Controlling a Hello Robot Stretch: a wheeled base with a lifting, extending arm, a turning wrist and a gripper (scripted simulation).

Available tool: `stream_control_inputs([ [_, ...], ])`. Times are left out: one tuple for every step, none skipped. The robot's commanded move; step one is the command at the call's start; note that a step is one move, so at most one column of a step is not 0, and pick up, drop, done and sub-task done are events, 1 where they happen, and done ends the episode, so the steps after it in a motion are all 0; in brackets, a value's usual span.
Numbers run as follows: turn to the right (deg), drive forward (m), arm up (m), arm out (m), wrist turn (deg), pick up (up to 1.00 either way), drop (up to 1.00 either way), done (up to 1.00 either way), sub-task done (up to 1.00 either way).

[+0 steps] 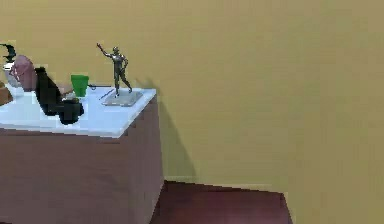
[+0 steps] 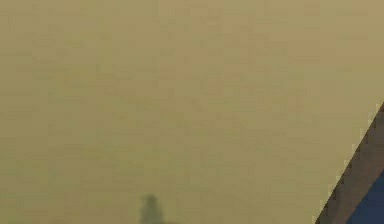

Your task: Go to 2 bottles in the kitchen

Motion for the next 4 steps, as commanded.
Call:
stream_control_inputs([
  [33.0,0.0,0.0,0.0,0.0,0.0,0.0,0.0,0.0],
  [0.0,0.3,0.0,0.0,0.0,0.0,0.0,0.0,0.0],
  [-45.0,0.0,0.0,0.0,0.0,0.0,0.0,0.0,0.0],
  [-45.0,0.0,0.0,0.0,0.0,0.0,0.0,0.0,0.0],
])
